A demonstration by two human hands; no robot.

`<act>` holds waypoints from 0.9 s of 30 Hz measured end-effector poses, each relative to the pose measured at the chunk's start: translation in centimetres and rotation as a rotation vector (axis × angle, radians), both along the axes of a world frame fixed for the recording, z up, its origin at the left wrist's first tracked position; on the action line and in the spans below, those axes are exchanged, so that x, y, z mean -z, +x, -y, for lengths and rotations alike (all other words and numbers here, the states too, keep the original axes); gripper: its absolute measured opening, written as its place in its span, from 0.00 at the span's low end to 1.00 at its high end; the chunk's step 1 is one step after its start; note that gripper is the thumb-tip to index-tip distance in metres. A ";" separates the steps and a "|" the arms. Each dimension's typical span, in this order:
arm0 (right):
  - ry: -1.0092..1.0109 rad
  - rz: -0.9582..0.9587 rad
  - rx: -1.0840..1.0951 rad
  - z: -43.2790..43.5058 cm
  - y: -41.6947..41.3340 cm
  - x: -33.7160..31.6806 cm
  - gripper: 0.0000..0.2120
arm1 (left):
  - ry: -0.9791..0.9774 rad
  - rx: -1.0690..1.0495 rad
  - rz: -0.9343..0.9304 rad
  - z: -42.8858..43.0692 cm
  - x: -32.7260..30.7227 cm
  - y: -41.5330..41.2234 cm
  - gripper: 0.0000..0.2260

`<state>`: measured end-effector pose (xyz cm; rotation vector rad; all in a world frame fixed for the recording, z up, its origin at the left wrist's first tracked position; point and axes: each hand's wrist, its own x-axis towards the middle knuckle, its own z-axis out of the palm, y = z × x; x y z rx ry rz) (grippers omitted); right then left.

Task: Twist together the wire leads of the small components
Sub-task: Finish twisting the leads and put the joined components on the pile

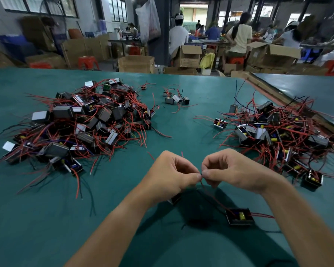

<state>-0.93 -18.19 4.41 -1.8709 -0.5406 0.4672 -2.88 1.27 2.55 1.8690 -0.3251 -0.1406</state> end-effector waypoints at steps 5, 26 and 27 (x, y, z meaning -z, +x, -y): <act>-0.009 -0.116 0.184 -1.0 0.3 0.2 0.13 | 0.256 -0.124 0.574 0.8 0.9 -0.1 0.02; 0.074 0.150 0.129 -1.0 0.4 0.9 0.10 | 0.089 -0.135 0.145 0.5 0.8 0.3 0.04; 0.035 0.166 0.165 -1.2 0.4 1.1 0.10 | 0.154 -0.166 0.259 0.8 1.1 0.2 0.03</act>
